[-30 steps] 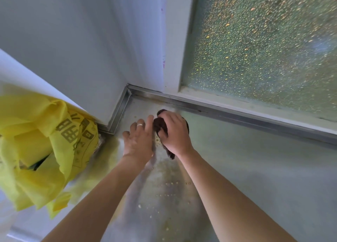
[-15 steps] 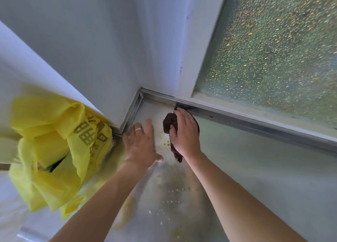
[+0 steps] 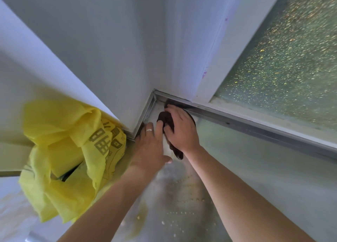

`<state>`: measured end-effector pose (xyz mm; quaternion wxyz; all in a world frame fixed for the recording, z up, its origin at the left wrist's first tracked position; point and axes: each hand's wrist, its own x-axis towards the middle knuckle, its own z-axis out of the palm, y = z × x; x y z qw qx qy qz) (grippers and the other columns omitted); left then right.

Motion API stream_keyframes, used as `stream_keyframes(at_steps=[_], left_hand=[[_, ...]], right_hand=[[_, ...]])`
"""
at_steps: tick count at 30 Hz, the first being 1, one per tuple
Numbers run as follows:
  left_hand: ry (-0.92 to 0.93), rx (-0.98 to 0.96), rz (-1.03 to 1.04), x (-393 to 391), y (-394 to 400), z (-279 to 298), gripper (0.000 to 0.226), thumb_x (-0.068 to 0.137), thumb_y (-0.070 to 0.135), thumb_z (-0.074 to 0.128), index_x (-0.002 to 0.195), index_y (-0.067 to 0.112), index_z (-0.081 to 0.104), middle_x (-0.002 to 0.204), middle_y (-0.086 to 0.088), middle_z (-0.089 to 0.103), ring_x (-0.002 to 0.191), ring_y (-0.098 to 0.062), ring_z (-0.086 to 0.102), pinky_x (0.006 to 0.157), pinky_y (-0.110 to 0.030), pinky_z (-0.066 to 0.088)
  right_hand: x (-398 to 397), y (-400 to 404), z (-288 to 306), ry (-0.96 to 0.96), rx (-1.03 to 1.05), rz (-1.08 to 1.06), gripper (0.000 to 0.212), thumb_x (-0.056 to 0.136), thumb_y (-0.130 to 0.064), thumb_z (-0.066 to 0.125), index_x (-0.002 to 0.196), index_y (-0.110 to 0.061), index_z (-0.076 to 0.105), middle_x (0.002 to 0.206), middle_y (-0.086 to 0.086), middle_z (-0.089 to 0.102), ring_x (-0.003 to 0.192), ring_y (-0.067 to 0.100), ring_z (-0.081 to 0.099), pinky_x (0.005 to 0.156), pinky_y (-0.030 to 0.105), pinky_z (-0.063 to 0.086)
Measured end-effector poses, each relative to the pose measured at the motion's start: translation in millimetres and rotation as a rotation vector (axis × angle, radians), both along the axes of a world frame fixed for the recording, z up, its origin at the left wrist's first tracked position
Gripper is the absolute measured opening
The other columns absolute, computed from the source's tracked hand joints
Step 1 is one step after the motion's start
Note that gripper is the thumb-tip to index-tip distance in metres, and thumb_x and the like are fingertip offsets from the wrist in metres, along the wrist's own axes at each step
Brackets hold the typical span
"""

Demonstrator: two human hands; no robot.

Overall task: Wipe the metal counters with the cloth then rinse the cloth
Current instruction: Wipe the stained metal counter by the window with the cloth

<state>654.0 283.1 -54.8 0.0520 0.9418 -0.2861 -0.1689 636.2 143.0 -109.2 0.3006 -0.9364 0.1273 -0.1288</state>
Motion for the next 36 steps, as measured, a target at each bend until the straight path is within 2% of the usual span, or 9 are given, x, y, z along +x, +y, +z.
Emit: stream_keyframes(at_steps=[3,5,9,12,18,22,26,31,36], left_hand=[[-0.011,-0.035,0.006,-4.4,8.1,1.7,0.114,0.065,0.058,0.085,0.144,0.014,0.015,0.139,-0.011,0.038,0.123,-0.025,0.05,0.099,-0.032,0.049],[-0.048,-0.003,-0.021,-8.8,13.0,3.9,0.105,0.074,0.059,0.077,0.145,0.01,0.018,0.137,-0.01,0.038,0.121,-0.023,0.049,0.099,-0.029,0.048],[-0.147,0.089,-0.11,-13.8,20.6,9.9,0.067,0.092,0.046,0.059,0.138,0.005,0.032,0.135,-0.012,0.036,0.119,-0.027,0.041,0.101,-0.034,0.041],[-0.197,0.168,-0.142,-13.0,23.3,12.5,0.043,0.094,0.026,0.045,0.132,0.005,0.042,0.132,-0.017,0.037,0.121,-0.033,0.036,0.101,-0.04,0.038],[-0.216,0.126,0.038,-16.4,33.2,17.0,0.055,0.087,0.029,0.052,0.137,0.011,0.038,0.138,-0.014,0.037,0.13,-0.032,0.034,0.099,-0.036,0.044],[-0.188,0.154,-0.017,-13.0,40.7,2.4,0.057,0.086,0.026,0.048,0.138,0.004,0.04,0.14,-0.016,0.036,0.133,-0.035,0.032,0.11,-0.043,0.035],[-0.2,0.142,0.001,-18.2,41.5,6.3,0.052,0.09,0.028,0.048,0.137,0.007,0.038,0.143,-0.016,0.034,0.136,-0.034,0.03,0.11,-0.041,0.036],[-0.192,0.177,-0.027,-19.0,41.6,4.1,0.048,0.091,0.028,0.047,0.133,0.006,0.042,0.141,-0.016,0.035,0.136,-0.036,0.029,0.113,-0.045,0.03],[-0.21,0.056,0.045,-23.9,43.3,12.1,0.043,0.086,0.026,0.054,0.125,0.012,0.043,0.141,-0.013,0.034,0.133,-0.029,0.033,0.107,-0.037,0.04]], right_hand=[[8.5,1.0,4.2,0.0,0.067,0.013,0.049,0.082,-0.024,0.059,0.129,-0.012,0.063,0.137,0.003,0.064,0.128,0.022,0.057,0.114,0.033,0.041],[7.3,1.7,7.3,-0.028,0.082,-0.003,0.044,0.079,-0.02,0.063,0.123,-0.012,0.065,0.126,0.004,0.067,0.118,0.023,0.059,0.104,0.04,0.048],[-12.4,15.1,5.2,0.036,-0.138,-0.203,0.046,0.087,-0.023,0.064,0.132,-0.013,0.059,0.137,0.01,0.054,0.129,0.029,0.048,0.11,0.041,0.04],[-9.8,27.2,3.4,0.054,-0.141,-0.247,0.052,0.087,-0.015,0.062,0.139,-0.008,0.055,0.142,0.012,0.054,0.133,0.032,0.048,0.116,0.043,0.037],[31.2,43.3,3.8,0.047,0.032,-0.064,0.064,0.077,-0.011,0.054,0.141,-0.003,0.056,0.145,0.015,0.058,0.137,0.033,0.051,0.121,0.041,0.033],[36.5,39.0,14.7,0.052,0.117,-0.082,0.054,0.073,-0.006,0.062,0.127,-0.009,0.063,0.127,0.009,0.068,0.119,0.029,0.06,0.107,0.034,0.041],[11.0,42.7,18.2,0.034,0.059,-0.012,0.047,0.073,-0.007,0.065,0.119,-0.015,0.064,0.12,0.003,0.067,0.111,0.027,0.057,0.099,0.041,0.048],[19.5,52.7,5.7,-0.033,0.095,-0.276,0.06,0.073,0.005,0.061,0.132,-0.005,0.058,0.135,0.013,0.058,0.125,0.029,0.051,0.111,0.039,0.039],[41.7,55.1,12.6,-0.035,0.188,-0.192,0.058,0.068,0.007,0.06,0.125,-0.006,0.064,0.124,0.012,0.067,0.114,0.031,0.058,0.101,0.034,0.043]])
